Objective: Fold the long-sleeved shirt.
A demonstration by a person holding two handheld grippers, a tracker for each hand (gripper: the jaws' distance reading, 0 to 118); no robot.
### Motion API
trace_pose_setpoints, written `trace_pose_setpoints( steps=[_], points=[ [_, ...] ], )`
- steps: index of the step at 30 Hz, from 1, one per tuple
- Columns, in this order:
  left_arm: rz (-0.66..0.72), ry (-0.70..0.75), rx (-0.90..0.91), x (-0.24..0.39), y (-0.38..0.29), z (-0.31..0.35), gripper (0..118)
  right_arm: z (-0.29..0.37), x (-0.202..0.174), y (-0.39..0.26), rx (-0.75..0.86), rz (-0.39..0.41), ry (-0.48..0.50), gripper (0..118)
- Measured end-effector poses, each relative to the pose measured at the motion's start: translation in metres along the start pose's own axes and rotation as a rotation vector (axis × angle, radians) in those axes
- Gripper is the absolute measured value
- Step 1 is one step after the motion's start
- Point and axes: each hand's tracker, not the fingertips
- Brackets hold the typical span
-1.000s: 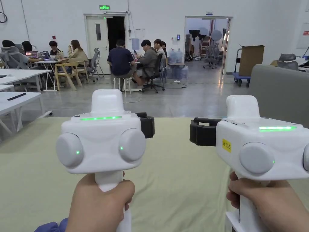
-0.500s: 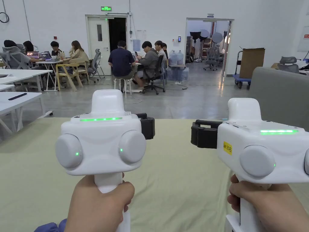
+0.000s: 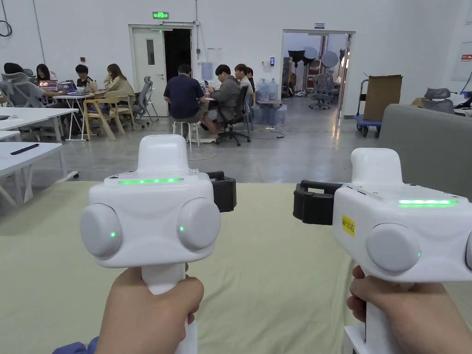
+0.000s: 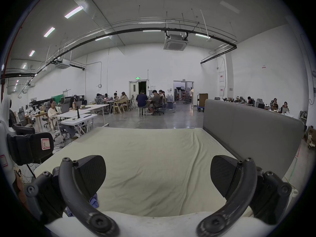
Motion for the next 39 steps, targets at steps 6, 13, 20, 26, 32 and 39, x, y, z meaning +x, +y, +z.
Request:
trace_pose_setpoints(
  steps=[6, 13, 20, 26, 32, 39],
  points=[
    [0.002, 0.002, -0.002, -0.0008, -0.0001, 0.0001, 118, 0.0025, 0.0016, 0.0009, 0.013, -0.008, -0.01, 118],
    [0.005, 0.0, -0.004, -0.0025, 0.0011, 0.0006, 118, 0.0016, -0.0003, 0.0011, 0.011, 0.001, -0.007, 118],
    [0.006, 0.006, -0.001, -0.0051, 0.0025, 0.0004, 118, 0.002, -0.0024, 0.0005, 0.009, 0.004, 0.004, 118],
    [0.011, 0.003, 0.002, -0.0061, 0.0046, 0.0014, 118, 0.003, -0.0028, 0.003, 0.009, 0.007, 0.004, 118],
    [0.023, 0.0, -0.009, -0.0072, 0.0054, -0.0004, 118, 0.0025, -0.0027, 0.0029, 0.01, 0.007, 0.005, 118],
    [0.02, -0.003, -0.019, -0.0077, 0.0048, -0.0014, 118, 0.0027, -0.0036, 0.003, 0.007, 0.007, 0.007, 118]
  ],
)
